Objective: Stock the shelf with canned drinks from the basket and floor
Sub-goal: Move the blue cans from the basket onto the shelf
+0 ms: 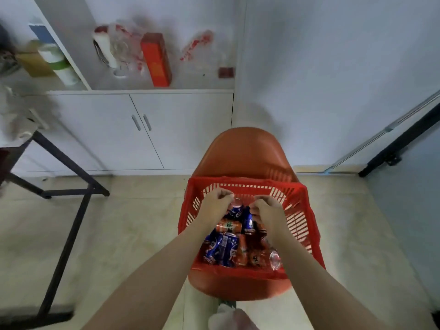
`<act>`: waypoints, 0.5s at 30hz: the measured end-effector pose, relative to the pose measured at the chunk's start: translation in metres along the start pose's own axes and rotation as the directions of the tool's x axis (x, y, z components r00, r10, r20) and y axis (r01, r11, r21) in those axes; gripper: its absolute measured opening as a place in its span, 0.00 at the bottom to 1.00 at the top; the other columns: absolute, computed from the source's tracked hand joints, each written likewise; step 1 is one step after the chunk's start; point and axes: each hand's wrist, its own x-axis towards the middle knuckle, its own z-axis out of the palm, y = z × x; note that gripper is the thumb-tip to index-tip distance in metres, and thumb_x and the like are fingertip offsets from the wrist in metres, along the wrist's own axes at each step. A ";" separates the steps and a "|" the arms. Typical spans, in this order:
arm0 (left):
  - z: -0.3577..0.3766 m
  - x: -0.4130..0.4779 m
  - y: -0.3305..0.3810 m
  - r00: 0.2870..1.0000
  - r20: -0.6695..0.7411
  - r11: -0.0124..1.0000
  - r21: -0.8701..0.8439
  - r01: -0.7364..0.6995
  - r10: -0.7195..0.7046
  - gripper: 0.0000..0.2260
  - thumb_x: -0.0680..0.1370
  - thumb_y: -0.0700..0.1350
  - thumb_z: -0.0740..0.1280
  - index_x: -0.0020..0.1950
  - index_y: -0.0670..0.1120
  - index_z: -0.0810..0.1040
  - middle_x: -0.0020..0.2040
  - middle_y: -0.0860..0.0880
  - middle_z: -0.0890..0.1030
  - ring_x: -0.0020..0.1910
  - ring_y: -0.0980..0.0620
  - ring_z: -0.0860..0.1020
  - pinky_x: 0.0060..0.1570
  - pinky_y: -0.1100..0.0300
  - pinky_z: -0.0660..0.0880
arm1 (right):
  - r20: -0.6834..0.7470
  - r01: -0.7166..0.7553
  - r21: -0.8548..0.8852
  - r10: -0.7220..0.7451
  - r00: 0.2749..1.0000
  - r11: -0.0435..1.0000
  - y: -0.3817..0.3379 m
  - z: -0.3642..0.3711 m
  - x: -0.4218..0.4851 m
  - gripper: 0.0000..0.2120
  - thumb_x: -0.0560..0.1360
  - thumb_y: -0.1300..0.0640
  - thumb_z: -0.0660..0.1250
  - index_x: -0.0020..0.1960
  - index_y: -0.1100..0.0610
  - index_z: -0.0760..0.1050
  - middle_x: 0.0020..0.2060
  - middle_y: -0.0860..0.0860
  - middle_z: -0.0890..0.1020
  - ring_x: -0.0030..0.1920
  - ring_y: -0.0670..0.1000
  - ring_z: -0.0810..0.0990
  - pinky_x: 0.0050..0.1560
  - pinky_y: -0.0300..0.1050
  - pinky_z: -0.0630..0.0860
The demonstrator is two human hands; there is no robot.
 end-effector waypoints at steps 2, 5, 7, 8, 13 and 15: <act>0.006 0.023 -0.025 0.997 0.025 0.997 0.024 0.074 -0.075 0.02 0.79 0.45 0.66 0.47 0.49 0.78 0.47 0.47 0.83 0.45 0.49 0.82 0.53 0.49 0.80 | 0.003 -0.058 -0.033 0.058 0.998 0.998 0.019 0.005 0.025 0.08 0.79 0.62 0.60 0.50 0.55 0.77 0.42 0.55 0.83 0.41 0.50 0.80 0.47 0.48 0.77; 0.014 0.048 -0.067 0.983 0.056 0.984 0.048 0.174 -0.177 0.02 0.79 0.45 0.66 0.49 0.47 0.78 0.49 0.45 0.82 0.47 0.48 0.80 0.53 0.49 0.79 | -0.003 -0.176 -0.059 0.176 0.984 0.983 0.051 0.011 0.049 0.08 0.80 0.62 0.59 0.52 0.57 0.77 0.41 0.54 0.82 0.40 0.50 0.79 0.44 0.46 0.76; 0.020 0.062 -0.093 0.966 0.075 0.968 0.068 0.242 -0.247 0.07 0.79 0.46 0.67 0.54 0.45 0.78 0.51 0.45 0.81 0.50 0.47 0.79 0.55 0.49 0.78 | -0.004 -0.255 -0.075 0.256 0.967 0.964 0.071 0.014 0.058 0.08 0.80 0.61 0.59 0.53 0.56 0.77 0.42 0.54 0.83 0.40 0.51 0.79 0.43 0.46 0.76; 0.022 0.068 -0.105 0.955 0.091 0.958 0.084 0.275 -0.282 0.09 0.78 0.48 0.67 0.56 0.45 0.77 0.53 0.46 0.80 0.52 0.48 0.79 0.55 0.51 0.78 | -0.012 -0.292 -0.075 0.291 0.957 0.954 0.081 0.015 0.061 0.08 0.80 0.61 0.59 0.54 0.56 0.77 0.43 0.54 0.83 0.41 0.52 0.79 0.43 0.46 0.76; 0.035 0.094 -0.150 0.879 0.190 0.896 0.175 0.409 -0.438 0.24 0.77 0.49 0.71 0.70 0.45 0.69 0.63 0.49 0.76 0.56 0.52 0.75 0.51 0.61 0.70 | -0.024 -0.450 -0.040 0.449 0.893 0.892 0.120 0.025 0.076 0.10 0.81 0.60 0.56 0.53 0.55 0.76 0.44 0.52 0.82 0.44 0.51 0.79 0.47 0.47 0.76; 0.040 0.103 -0.167 0.834 0.262 0.870 0.239 0.431 -0.485 0.27 0.76 0.45 0.71 0.72 0.45 0.66 0.64 0.48 0.75 0.57 0.51 0.75 0.51 0.62 0.71 | 0.023 -0.528 0.003 0.527 0.849 0.849 0.134 0.031 0.084 0.10 0.80 0.59 0.57 0.48 0.56 0.78 0.44 0.53 0.81 0.44 0.54 0.78 0.46 0.48 0.74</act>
